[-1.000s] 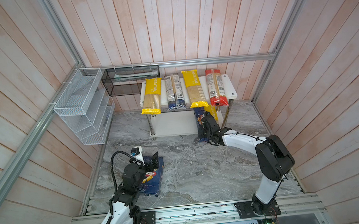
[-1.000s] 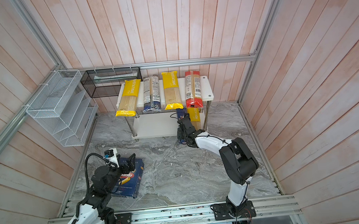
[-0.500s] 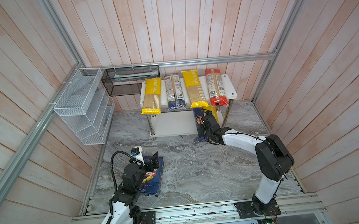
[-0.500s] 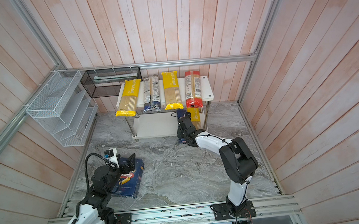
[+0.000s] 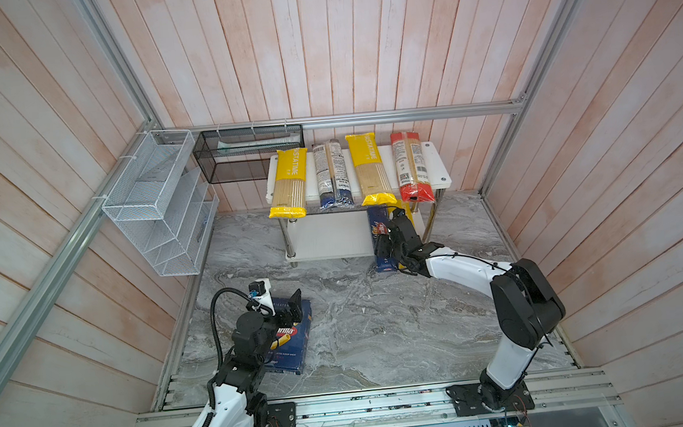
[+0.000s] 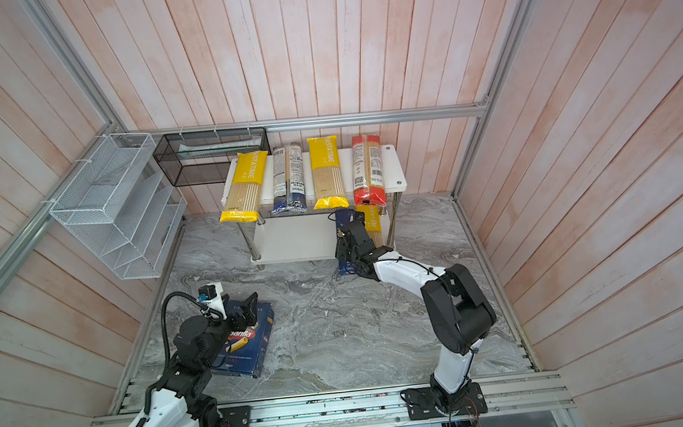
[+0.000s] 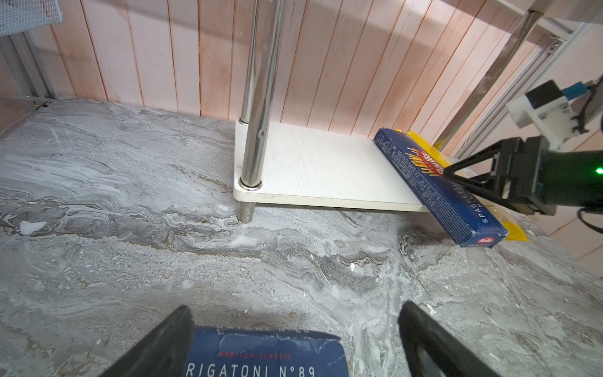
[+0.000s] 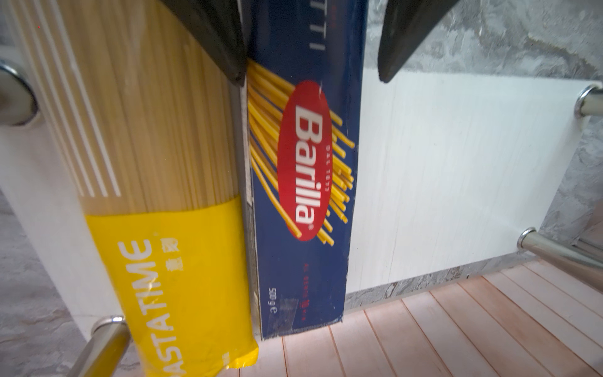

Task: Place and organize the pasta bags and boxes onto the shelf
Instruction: 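Open the right gripper and draw it back from the standing Spaghetti box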

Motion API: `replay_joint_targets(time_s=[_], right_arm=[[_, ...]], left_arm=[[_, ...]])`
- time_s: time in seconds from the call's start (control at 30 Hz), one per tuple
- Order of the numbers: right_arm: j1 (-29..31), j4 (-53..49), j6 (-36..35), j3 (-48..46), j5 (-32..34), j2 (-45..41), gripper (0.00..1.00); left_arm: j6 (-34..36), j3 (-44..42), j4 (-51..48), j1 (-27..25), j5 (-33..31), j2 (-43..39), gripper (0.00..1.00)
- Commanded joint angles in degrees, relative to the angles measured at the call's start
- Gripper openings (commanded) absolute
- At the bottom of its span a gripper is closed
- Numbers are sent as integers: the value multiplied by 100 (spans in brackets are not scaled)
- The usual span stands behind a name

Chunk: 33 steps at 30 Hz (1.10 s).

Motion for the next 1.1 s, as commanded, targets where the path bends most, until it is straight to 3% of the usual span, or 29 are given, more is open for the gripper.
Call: replay_joint_targets(time_s=[0.0, 0.3, 0.43, 0.63, 1.07], right_arm=[[186, -25, 130, -441, -91, -525, 64], [765, -628, 388, -1263, 67, -1639, 65], [869, -154, 585, -1769, -423, -1889, 66], [867, 383, 464, -1886, -727, -1556, 66], [599, 266, 19, -1367, -520, -878, 69]], left_arm=[[-26, 183, 16, 26, -20, 9, 100], [-31, 188, 14, 26, -24, 29, 100], [-44, 203, 1, 40, -51, 49, 100], [-65, 205, -9, 38, -91, 38, 100], [-107, 203, -30, 45, -175, 42, 100]])
